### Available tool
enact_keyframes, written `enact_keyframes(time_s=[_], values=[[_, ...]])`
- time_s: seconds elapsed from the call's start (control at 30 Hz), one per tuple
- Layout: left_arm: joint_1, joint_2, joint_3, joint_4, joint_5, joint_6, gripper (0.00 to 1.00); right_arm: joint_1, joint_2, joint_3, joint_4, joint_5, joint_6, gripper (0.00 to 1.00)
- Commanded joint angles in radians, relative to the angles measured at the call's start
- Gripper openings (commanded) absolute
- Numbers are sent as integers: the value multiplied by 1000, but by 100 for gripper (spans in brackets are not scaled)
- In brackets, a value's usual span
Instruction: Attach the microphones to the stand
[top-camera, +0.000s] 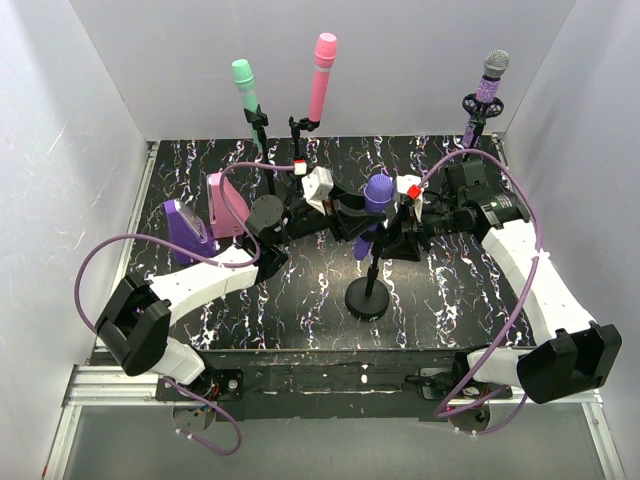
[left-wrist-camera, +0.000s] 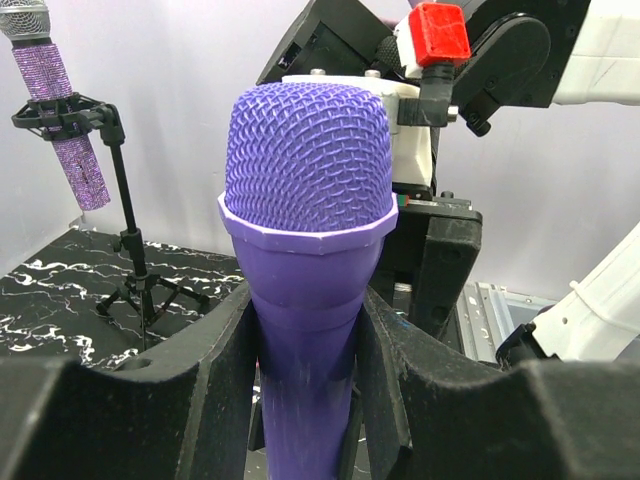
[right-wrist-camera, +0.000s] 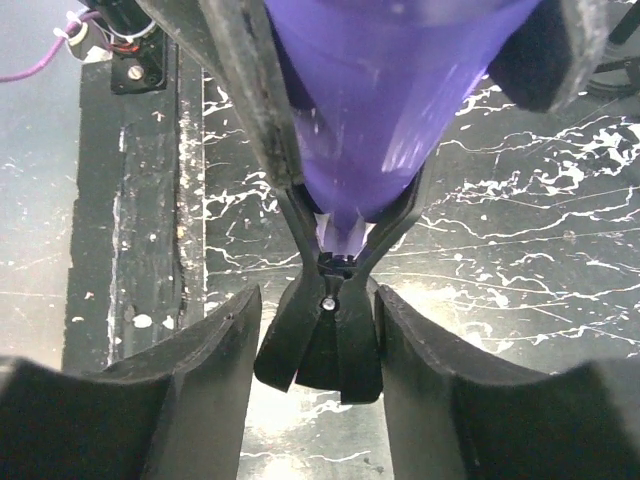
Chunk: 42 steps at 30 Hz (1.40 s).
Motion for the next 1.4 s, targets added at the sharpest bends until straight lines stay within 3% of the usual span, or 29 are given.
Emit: enact_keyframes(time_s=[0.0, 0.2, 0.4, 0.6, 0.77, 0.83, 0.93, 1.03, 1.37], values=[[-35, -11, 18, -65, 63, 51, 0, 2, -61, -6, 40, -78, 72, 61], [-34, -39, 0, -79, 49, 69, 0, -47, -138, -74, 68, -109, 35, 77], [-34, -46, 4, -80, 55, 69, 0, -79, -185, -151, 82, -142, -57, 79], [-35, -59, 0, -86, 53, 69, 0, -81, -168, -178, 132, -170, -25, 77], [-34, -59, 3, -89, 49, 68, 0, -81, -156, -175, 149, -192, -2, 66], [-34, -59, 7, -100, 49, 74, 0, -79, -158, -175, 156, -196, 3, 54], [-34, -56, 26, -141, 61, 97, 0, -79, -158, -175, 148, -196, -2, 24], [-34, -53, 49, -177, 78, 121, 0, -79, -164, -177, 145, -192, -6, 9], [-34, -13, 113, -206, 162, 100, 0, -79, -164, -157, 146, -190, 4, 2]])
